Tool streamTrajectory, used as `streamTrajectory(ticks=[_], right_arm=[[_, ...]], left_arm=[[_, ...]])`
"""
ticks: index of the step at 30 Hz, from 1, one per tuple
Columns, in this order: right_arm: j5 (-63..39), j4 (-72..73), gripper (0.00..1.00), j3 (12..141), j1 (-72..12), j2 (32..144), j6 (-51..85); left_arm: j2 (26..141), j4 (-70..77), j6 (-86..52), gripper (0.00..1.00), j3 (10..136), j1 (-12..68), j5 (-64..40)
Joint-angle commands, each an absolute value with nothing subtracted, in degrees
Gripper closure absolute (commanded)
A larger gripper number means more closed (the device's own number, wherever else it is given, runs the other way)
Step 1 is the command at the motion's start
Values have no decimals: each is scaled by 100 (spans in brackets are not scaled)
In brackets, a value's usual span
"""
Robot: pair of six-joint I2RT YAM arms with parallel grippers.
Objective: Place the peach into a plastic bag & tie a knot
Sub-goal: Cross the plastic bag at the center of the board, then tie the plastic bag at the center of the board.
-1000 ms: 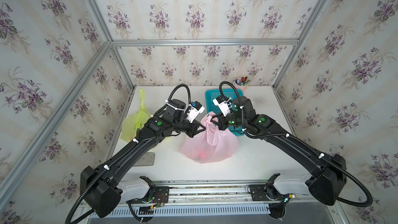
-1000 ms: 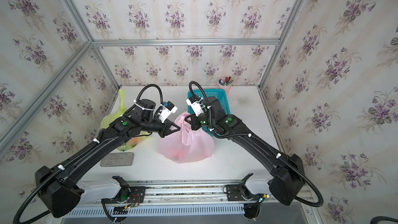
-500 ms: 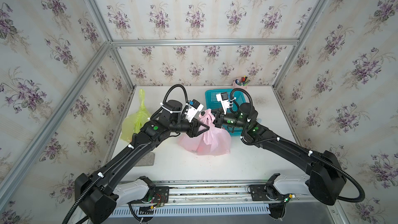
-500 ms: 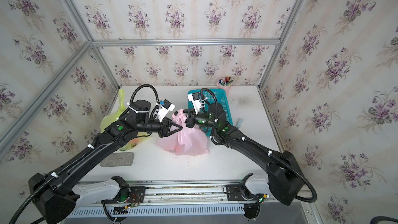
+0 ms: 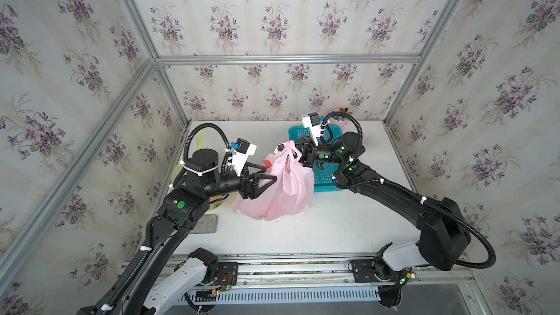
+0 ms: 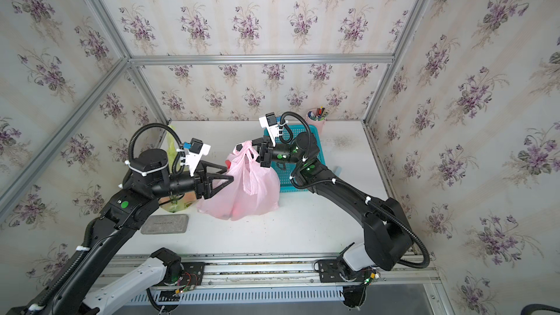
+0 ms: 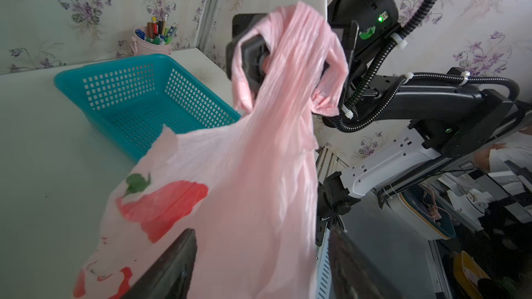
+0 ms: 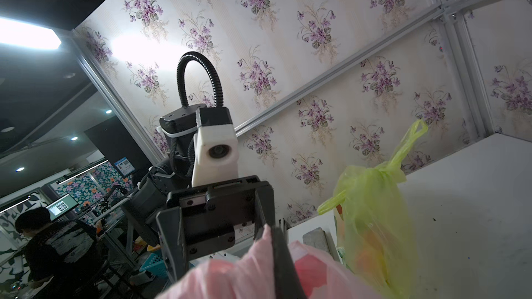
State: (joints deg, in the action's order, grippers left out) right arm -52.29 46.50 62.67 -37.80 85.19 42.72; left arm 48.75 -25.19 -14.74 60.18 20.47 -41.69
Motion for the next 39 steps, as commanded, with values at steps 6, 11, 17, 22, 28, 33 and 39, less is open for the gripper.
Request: streamTrajectory(ticks=[6, 11, 17, 22, 28, 33, 39], right_arm=[[-5801, 4925, 100, 6575, -3762, 8823, 4588], [-5792, 4905, 100, 6622, -3795, 8839, 4642], [-5827, 4799, 100, 6790, -3895, 8883, 4681], [-5818, 4641, 100, 6877, -3979, 8909, 4623], [-5784, 4540, 100, 6933, -4025, 8920, 4566], [-5783, 4492, 100, 7017, -4052, 8976, 4570], [-5792, 4415, 100, 7075, -4088, 8974, 4535]], left_arm=[[4825, -2272, -1969, 49, 6277, 1263, -4728], [5056, -1453, -2440, 50, 6258, 1257, -4921], [5241, -483, -2914, 54, 6185, 1256, -5129], [5405, -15, -3199, 53, 6162, 1266, -5261], [5446, 7, -3165, 52, 6091, 1357, -5370], [5480, -41, -3038, 52, 6028, 1459, -5388], [5570, -62, -2956, 60, 6021, 1496, -5401]])
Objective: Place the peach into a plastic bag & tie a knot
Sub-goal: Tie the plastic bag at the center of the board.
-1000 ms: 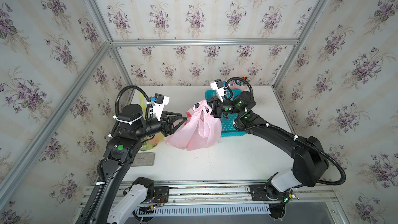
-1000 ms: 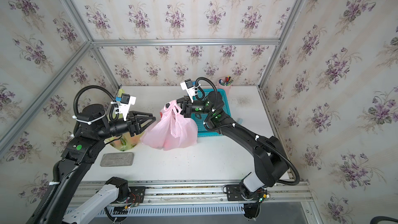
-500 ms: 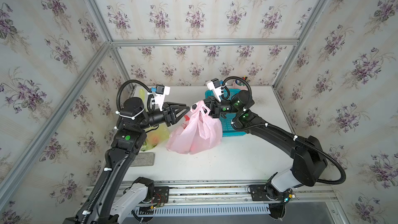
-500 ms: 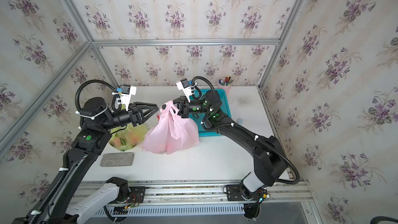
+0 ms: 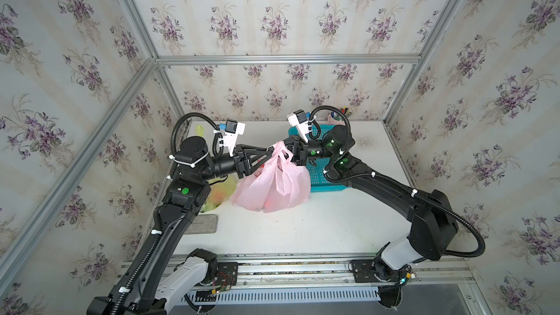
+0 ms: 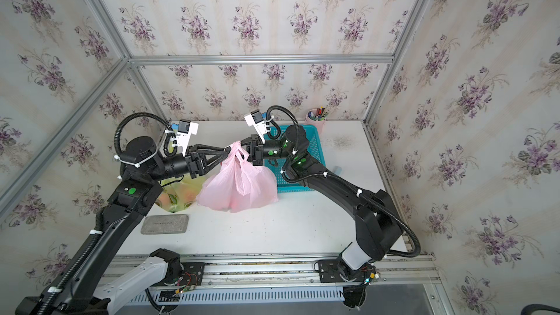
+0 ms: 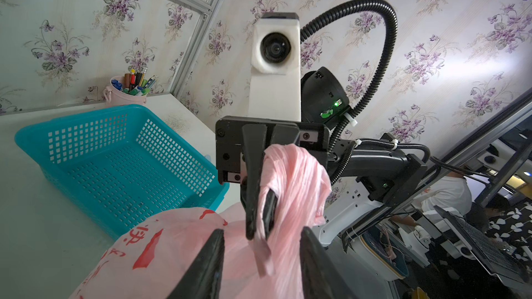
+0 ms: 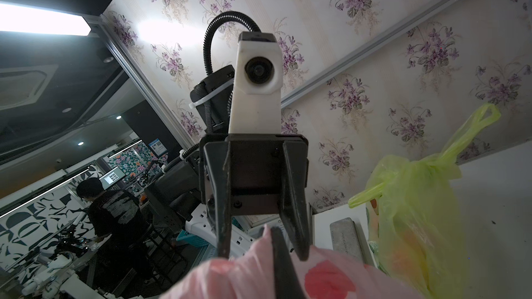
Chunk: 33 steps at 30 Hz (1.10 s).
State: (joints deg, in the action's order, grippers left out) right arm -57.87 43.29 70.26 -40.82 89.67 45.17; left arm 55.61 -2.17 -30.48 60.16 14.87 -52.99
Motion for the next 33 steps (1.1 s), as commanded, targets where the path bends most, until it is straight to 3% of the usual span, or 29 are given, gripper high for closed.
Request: streamTrajectory(ticks=[1, 10, 20, 23, 33], right_arm=[[-5789, 4397, 100, 7075, -4090, 8964, 4527], [-5836, 4288, 100, 7093, -4110, 8954, 4475], [-5906, 4183, 100, 7185, -4106, 8924, 4576], [-5903, 3363, 85, 7246, -4094, 8823, 3969], [-6325, 74, 72, 7371, -3754, 8883, 1645]], left_arm=[[5573, -70, -2947, 62, 6029, 1503, -5413], [5520, -97, -2805, 95, 5996, 1529, -5401], [5323, -229, -2356, 100, 5919, 1687, -5142], [5334, -437, -2146, 100, 5949, 1680, -4970], [5639, -815, -1682, 100, 5799, 1709, -4669]])
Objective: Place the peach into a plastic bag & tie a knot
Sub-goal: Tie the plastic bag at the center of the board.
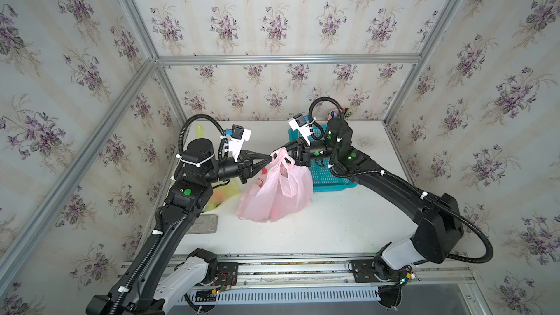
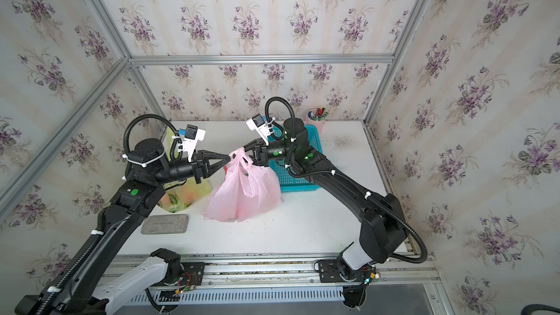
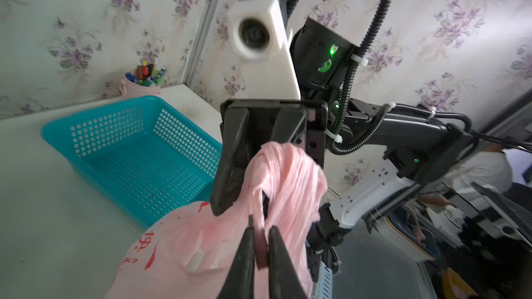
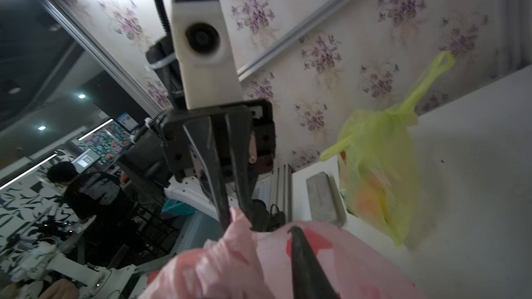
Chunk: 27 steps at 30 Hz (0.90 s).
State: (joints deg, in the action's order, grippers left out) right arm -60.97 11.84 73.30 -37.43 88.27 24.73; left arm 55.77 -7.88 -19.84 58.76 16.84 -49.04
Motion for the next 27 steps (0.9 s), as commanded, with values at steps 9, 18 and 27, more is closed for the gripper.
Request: streamTrajectory(ticks=[9, 18, 27], right_arm=[[-6092, -189, 59, 7253, -3656, 8978, 1407], [-3040, -1737, 45, 7274, -3604, 8231, 844], [-2491, -2000, 45, 7313, -3968, 7234, 1477]], left_arm=[[5770, -869, -1630, 100, 5599, 1753, -4406], [6086, -1143, -1538, 100, 5660, 1756, -4202], [6115, -1148, -1559, 100, 5730, 1755, -4157]])
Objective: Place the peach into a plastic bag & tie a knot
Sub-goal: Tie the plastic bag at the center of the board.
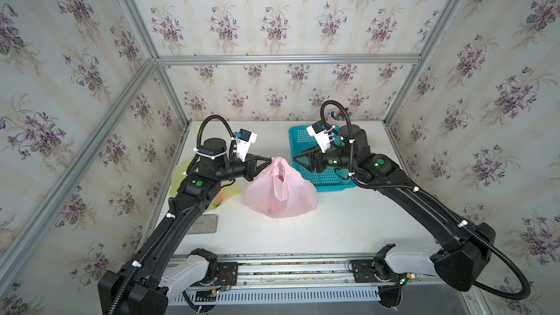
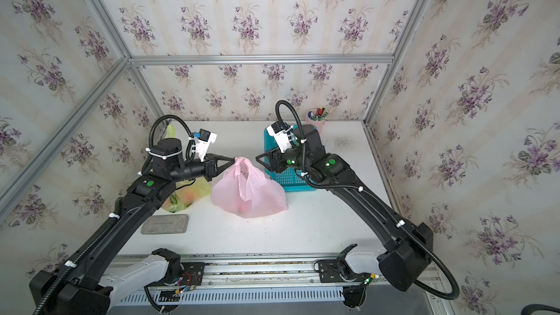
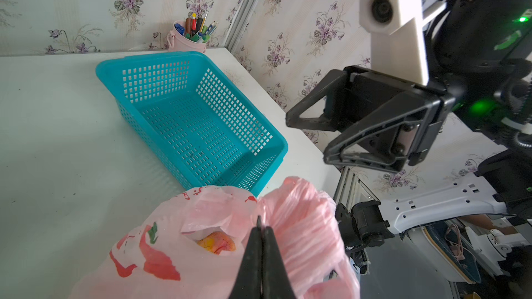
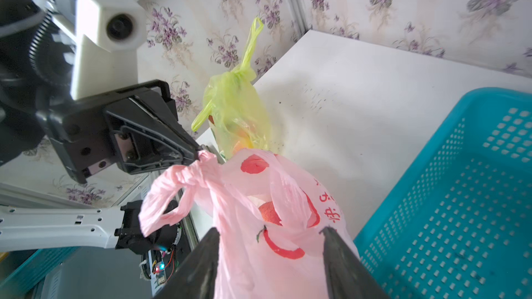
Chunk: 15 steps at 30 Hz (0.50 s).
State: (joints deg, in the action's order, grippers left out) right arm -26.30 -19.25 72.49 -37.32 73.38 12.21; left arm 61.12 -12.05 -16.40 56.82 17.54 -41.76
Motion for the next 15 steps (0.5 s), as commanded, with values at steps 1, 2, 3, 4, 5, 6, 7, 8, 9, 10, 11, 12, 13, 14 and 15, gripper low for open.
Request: streamTrajectory(ticks=[1, 2, 3, 4, 5, 6, 7, 8, 9, 10, 11, 12, 13, 14, 15], right_arm=[[-2471, -2041, 45, 7372, -4175, 7254, 1571], [-2537, -2090, 45, 7454, -4414, 7313, 1636], [-2574, -2101, 44, 7514, -4608, 7366, 1723], [-2533, -2099, 42, 7545, -4751, 7419, 1829], [-2484, -2033, 40, 7541, -4872, 7473, 2005], [-2487, -1991, 40, 7556, -4954, 7532, 2138], [-2431, -1970, 40, 7579, -5025, 7588, 2205], [-2264, -1995, 39, 7608, -5084, 7647, 2269], [-2151, -2045, 38, 7650, -5123, 7709, 2291], [-2077, -2067, 37, 7678, -5126, 7754, 2310], [-2020, -2087, 37, 7713, -5124, 7817, 2328], [-2033, -2079, 36, 7743, -5124, 7864, 2329], [-2075, -2053, 36, 7768, -5124, 7910, 2321], [-2143, -2040, 36, 7808, -5129, 7972, 2320], [-2187, -2018, 37, 7837, -5133, 8033, 2329]], left_arm=[[6124, -1144, -1564, 100, 5730, 1752, -4151], [6126, -1150, -1560, 100, 5732, 1757, -4154], [6126, -1150, -1567, 100, 5730, 1755, -4165], [6126, -1144, -1566, 100, 5727, 1754, -4171], [6126, -1150, -1571, 100, 5723, 1751, -4166], [6134, -1147, -1580, 100, 5721, 1754, -4175], [6135, -1143, -1585, 100, 5726, 1753, -4190], [6135, -1143, -1590, 100, 5722, 1757, -4192], [6135, -1149, -1598, 100, 5724, 1756, -4201], [6134, -1147, -1604, 100, 5724, 1753, -4214], [6122, -1150, -1601, 100, 5726, 1751, -4219], [6109, -1148, -1613, 100, 5726, 1757, -4227], [6100, -1148, -1615, 100, 5730, 1755, -4241], [6085, -1154, -1625, 100, 5727, 1753, -4236], [6069, -1156, -1611, 100, 5713, 1758, -4242]])
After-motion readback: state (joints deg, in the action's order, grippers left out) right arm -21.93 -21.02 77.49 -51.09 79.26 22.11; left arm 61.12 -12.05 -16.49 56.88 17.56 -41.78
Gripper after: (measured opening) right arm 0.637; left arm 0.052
